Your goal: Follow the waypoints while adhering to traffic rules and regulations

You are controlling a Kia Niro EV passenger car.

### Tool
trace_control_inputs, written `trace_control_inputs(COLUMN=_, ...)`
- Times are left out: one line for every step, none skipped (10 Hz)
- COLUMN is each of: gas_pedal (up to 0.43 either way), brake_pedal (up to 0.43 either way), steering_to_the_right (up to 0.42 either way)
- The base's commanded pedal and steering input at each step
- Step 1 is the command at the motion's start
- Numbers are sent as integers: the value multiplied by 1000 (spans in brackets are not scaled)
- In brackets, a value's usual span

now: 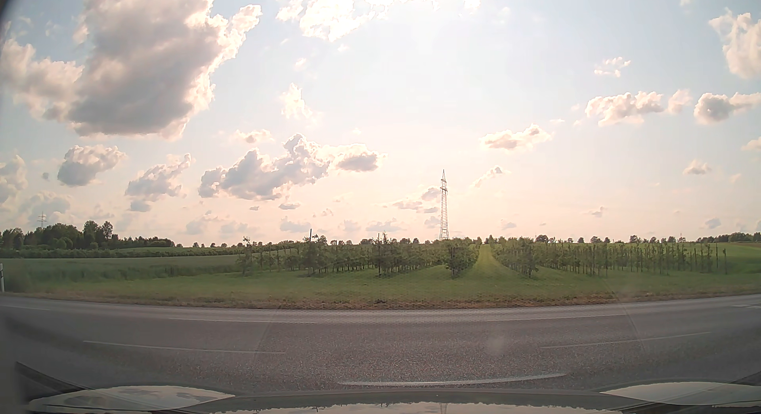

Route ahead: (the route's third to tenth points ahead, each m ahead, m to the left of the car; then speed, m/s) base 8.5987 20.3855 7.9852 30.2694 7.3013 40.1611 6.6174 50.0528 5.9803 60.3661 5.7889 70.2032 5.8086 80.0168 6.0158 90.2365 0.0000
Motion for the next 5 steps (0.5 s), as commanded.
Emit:
trace_control_inputs(gas_pedal=0, brake_pedal=415, steering_to_the_right=1)
trace_control_inputs(gas_pedal=0, brake_pedal=409, steering_to_the_right=1)
trace_control_inputs(gas_pedal=0, brake_pedal=402, steering_to_the_right=1)
trace_control_inputs(gas_pedal=0, brake_pedal=396, steering_to_the_right=1)
trace_control_inputs(gas_pedal=0, brake_pedal=396, steering_to_the_right=1)
